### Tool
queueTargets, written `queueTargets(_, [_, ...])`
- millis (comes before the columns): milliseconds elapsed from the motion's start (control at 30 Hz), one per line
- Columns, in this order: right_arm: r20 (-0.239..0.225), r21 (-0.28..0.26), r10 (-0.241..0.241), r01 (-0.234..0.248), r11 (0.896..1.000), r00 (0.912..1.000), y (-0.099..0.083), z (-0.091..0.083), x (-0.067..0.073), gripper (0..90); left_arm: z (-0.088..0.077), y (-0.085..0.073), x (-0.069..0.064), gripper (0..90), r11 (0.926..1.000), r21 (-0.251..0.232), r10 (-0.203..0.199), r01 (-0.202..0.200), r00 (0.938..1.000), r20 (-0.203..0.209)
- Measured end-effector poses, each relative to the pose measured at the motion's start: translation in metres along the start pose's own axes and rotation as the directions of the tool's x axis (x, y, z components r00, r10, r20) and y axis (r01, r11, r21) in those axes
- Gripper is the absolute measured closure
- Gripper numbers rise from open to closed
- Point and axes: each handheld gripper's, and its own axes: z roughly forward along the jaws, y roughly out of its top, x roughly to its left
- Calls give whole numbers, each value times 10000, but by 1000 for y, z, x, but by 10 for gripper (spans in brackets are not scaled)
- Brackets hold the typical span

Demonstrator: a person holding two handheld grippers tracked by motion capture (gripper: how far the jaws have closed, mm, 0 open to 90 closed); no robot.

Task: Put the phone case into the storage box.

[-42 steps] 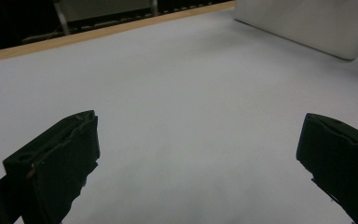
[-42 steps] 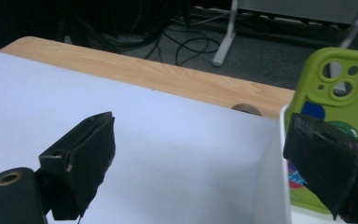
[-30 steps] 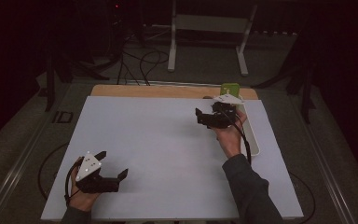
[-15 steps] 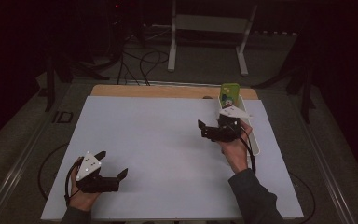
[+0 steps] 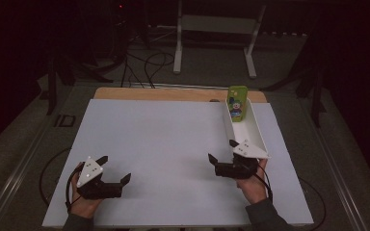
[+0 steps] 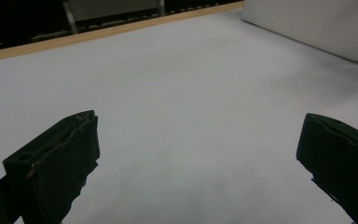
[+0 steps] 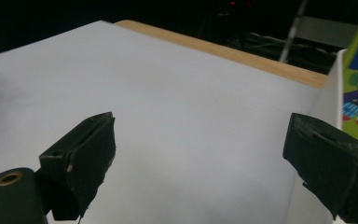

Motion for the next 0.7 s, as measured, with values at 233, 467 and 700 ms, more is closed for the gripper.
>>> queueTargets(233, [-612,-487,-198,168,9987,9979,-30,-21,4,96,-2,-1,1,0,9999,-142,-62,61,10000,-77])
queueTargets(467, [-646,-791,-94,42,9969,9979,-49,-34,3,96,-3,-3,2,0,9999,-157,-45,44,10000,-86])
queueTargets(700, [-786,-997,-48,-31,9950,9969,-62,-41,1,101,-3,-3,1,0,9998,-176,26,-27,10000,-96])
